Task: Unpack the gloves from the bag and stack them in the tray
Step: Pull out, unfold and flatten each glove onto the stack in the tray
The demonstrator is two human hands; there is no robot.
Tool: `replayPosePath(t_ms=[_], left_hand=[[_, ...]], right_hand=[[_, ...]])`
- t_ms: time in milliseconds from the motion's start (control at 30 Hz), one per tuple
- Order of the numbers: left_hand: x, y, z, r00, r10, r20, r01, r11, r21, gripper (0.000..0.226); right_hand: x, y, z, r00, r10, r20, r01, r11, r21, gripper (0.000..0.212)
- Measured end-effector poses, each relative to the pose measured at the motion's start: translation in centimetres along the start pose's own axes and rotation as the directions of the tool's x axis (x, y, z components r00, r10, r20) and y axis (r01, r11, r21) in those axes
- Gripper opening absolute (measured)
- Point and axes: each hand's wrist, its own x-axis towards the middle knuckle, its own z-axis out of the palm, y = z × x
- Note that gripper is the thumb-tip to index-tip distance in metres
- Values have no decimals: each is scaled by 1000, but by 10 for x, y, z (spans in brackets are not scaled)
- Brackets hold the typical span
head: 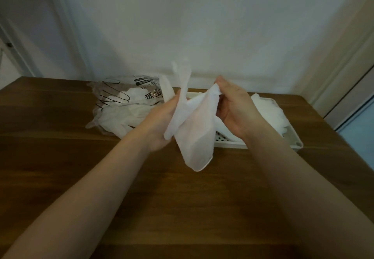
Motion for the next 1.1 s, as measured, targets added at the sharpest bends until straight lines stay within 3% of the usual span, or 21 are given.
replayPosePath(t_ms=[100, 167, 267, 367, 467, 567, 633, 767, 867, 933, 1000, 1100], left_hand=[[-1, -3, 1, 998, -60, 26, 65, 970, -233, 33], [-3, -5, 2, 991, -127, 36, 132, 951, -279, 45], [-2, -4, 5, 981, -190, 20, 190, 950, -247, 59], [2, -2, 9, 988, -154, 12, 154, 988, -2, 49], [6, 5, 9, 969, -185, 163, 142, 959, 245, 30], [8, 15, 15, 879, -356, 317, 136, 825, 548, 31], [11, 19, 22, 837, -409, 363, 70, 739, 670, 35], [20, 21, 25, 821, -425, 382, 19, 689, 725, 30], [25, 19, 20, 838, -399, 373, -22, 657, 753, 19], [27, 17, 15, 863, -363, 351, -16, 674, 738, 22], [29, 16, 11, 889, -304, 342, -28, 710, 703, 23], [33, 13, 12, 931, -209, 298, 6, 827, 562, 24]], right_hand=[[-4, -2, -11, 991, 99, -89, -95, 994, 44, 33], [-6, -2, -20, 971, 192, -142, -183, 980, 75, 25], [-3, 4, -34, 969, 183, -167, -215, 955, -203, 19], [-7, 1, -36, 996, 21, -85, -61, 866, -497, 30], [-10, -10, -36, 979, -94, 181, 180, 817, -548, 31], [-12, -21, -37, 858, 15, 514, 310, 781, -542, 49], [-12, -25, -34, 825, 91, 558, 342, 705, -621, 46], [-13, -29, -38, 883, 117, 454, 281, 644, -711, 16], [-11, -31, -57, 925, 106, 366, 218, 640, -737, 13], [-10, -29, -70, 944, 95, 317, 129, 778, -615, 19], [-10, -28, -80, 972, 76, 220, 14, 925, -380, 22], [-10, -27, -91, 992, 93, 85, -70, 968, -242, 26]])
